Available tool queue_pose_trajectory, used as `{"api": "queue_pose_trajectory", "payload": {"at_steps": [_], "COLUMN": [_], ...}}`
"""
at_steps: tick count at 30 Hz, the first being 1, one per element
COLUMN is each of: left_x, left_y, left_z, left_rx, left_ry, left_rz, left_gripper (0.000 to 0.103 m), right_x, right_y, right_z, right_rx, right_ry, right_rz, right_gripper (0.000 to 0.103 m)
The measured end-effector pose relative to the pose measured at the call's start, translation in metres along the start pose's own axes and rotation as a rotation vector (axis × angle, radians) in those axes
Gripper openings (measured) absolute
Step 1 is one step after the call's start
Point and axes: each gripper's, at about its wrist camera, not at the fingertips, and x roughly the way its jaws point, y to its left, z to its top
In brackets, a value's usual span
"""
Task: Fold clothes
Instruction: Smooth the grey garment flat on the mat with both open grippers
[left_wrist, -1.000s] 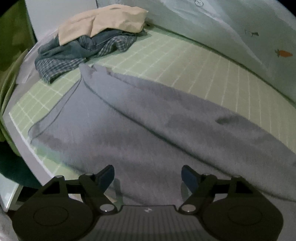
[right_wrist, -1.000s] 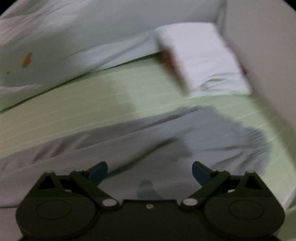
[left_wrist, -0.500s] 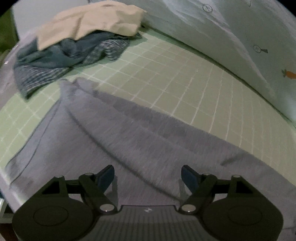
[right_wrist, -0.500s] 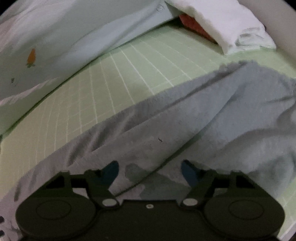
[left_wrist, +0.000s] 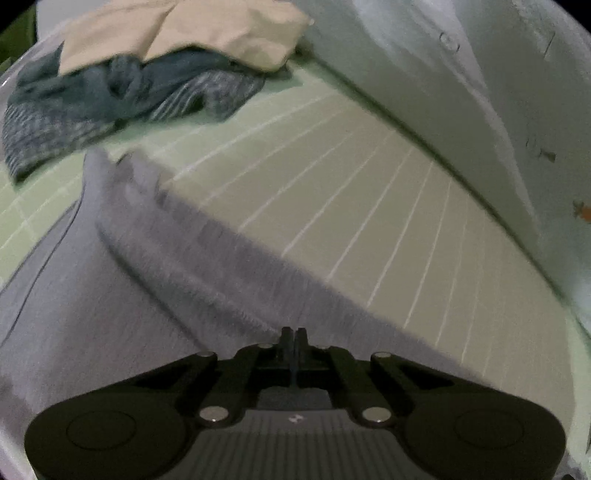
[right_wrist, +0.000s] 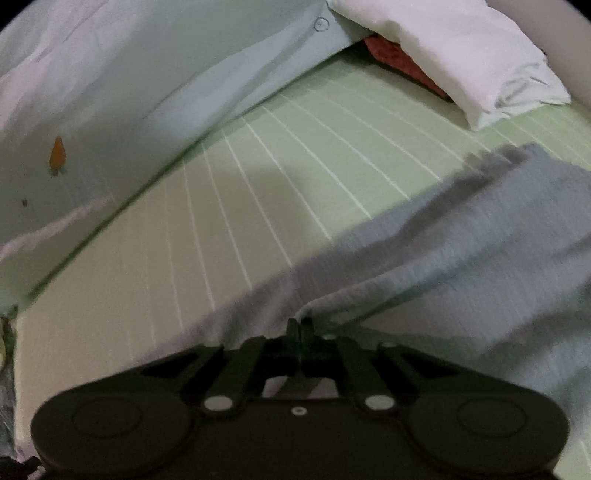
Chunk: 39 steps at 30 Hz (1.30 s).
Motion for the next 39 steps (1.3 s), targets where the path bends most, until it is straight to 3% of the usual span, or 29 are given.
{"api": "queue_pose_trajectory", "payload": {"at_steps": [5,8,9,10,11,12,13,14,16,22,25,28,39], "left_x": [0.005,0.009,0.009,0.008,0.007,0.007,0.006,0.005,0.004,-0.017,-0.036,-0.047,-0.054], "left_y": [-0.012,-0.014,-0.014,-0.013,-0.012,-0.01,-0.007,-0.005,0.003,0.024,0.033,0.048,0.135], "left_z": [0.032,0.043,0.043,0.042,0.04,0.037,0.034,0.03,0.023,0.0,-0.013,-0.022,-0.009], "left_rx": [0.006,-0.018,-0.017,-0.01,-0.004,0.001,0.007,0.011,0.015,0.056,0.098,0.143,0.222], "left_ry": [-0.06,-0.09,-0.094,-0.095,-0.094,-0.092,-0.089,-0.082,-0.05,-0.015,-0.018,-0.018,0.034], "left_rz": [-0.01,-0.009,-0.001,0.011,0.023,0.037,0.051,0.066,0.095,0.151,0.17,0.179,0.231], "left_gripper": [0.0,0.003,0.015,0.035,0.046,0.065,0.069,0.069,0.075,0.082,0.086,0.086,0.087], "right_x": [0.018,0.022,0.021,0.018,0.015,0.012,0.01,0.008,0.004,-0.011,-0.022,-0.029,-0.045], "right_y": [0.001,0.004,0.006,0.008,0.011,0.013,0.015,0.016,0.019,0.028,0.032,0.037,0.075], "right_z": [0.027,0.029,0.027,0.024,0.02,0.016,0.01,0.005,-0.008,-0.043,-0.068,-0.099,-0.173], "right_rx": [0.1,0.111,0.093,0.064,0.035,0.004,-0.035,-0.073,-0.129,-0.265,-0.321,-0.37,-0.296], "right_ry": [-0.025,-0.053,-0.057,-0.065,-0.072,-0.078,-0.075,-0.071,-0.065,-0.007,0.034,0.056,0.029], "right_rz": [0.046,0.037,0.026,0.01,-0.005,-0.02,-0.039,-0.059,-0.1,-0.12,-0.098,-0.091,-0.133], "right_gripper": [0.001,0.012,0.025,0.039,0.043,0.049,0.054,0.058,0.077,0.084,0.095,0.095,0.1]}}
